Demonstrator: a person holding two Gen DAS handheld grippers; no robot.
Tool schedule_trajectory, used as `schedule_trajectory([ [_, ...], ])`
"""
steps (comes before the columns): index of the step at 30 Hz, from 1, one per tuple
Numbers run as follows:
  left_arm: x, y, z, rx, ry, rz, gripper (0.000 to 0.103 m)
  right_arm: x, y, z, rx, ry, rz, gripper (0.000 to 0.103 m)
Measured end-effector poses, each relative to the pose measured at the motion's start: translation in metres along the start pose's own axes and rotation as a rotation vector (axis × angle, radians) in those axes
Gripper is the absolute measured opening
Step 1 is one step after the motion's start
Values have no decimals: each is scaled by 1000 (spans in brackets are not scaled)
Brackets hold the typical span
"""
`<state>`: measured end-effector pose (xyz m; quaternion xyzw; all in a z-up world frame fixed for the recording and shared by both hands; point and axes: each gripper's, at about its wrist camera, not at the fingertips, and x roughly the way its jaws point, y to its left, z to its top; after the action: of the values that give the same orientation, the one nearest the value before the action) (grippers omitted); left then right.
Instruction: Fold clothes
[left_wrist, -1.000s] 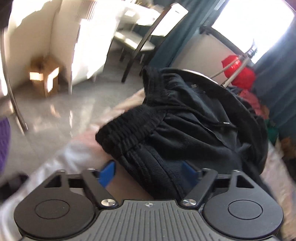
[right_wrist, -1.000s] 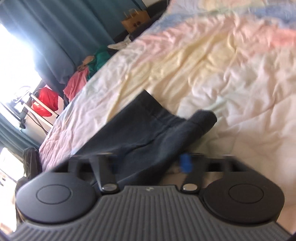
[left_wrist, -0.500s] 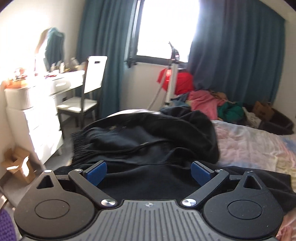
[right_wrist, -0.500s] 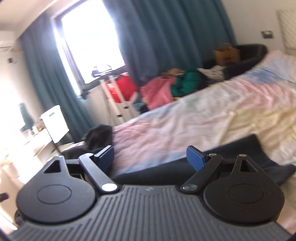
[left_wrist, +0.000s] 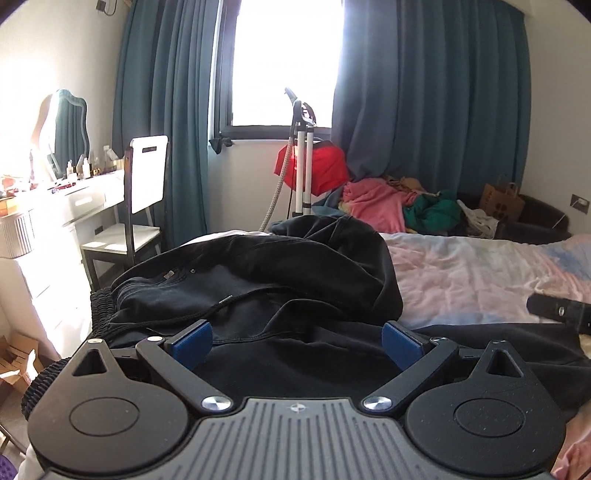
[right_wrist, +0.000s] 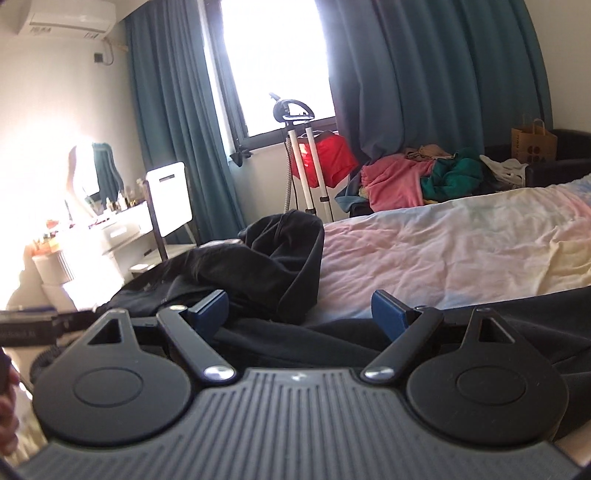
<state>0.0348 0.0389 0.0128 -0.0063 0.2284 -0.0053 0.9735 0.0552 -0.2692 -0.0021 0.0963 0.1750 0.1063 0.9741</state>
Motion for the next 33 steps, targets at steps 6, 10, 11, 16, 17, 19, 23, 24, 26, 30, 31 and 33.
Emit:
schedule_trajectory([
  [6, 16, 4, -21, -7, 30, 6, 99, -2, 1, -8, -1, -2, -24, 86],
  [10, 22, 1, -33, 82, 17, 60, 99, -4, -2, -8, 30, -6, -39, 86],
  [11, 24, -2, -36, 105, 15, 75, 99, -3, -3, -8, 37, -2, -44, 86],
  [16, 28, -13, -44, 175, 22, 92, 99, -1, -8, -9, 66, 13, -51, 86],
  [17, 28, -15, -45, 180, 24, 88, 99, 0, -8, -10, 66, 16, -48, 86],
  [19, 28, -19, -47, 184, 25, 80, 100, 0, -8, -11, 63, 21, -50, 86],
  [23, 27, -21, -51, 163, 33, 54, 100, -2, -10, -11, 75, 25, -61, 86],
  [24, 27, -20, -52, 154, 35, 48, 100, -4, -10, -10, 83, 24, -66, 86],
  [26, 28, -21, -54, 143, 41, 36, 100, -11, -9, -4, 124, 26, -79, 86],
  [30, 38, -38, -55, 173, 62, 7, 100, -26, -9, 11, 265, 40, -83, 87],
  [31, 44, -46, -54, 186, 65, -7, 99, -31, -10, 17, 333, 32, -44, 88],
  [33, 60, -62, -52, 228, 77, -28, 97, -41, -9, 29, 382, -7, 8, 86],
])
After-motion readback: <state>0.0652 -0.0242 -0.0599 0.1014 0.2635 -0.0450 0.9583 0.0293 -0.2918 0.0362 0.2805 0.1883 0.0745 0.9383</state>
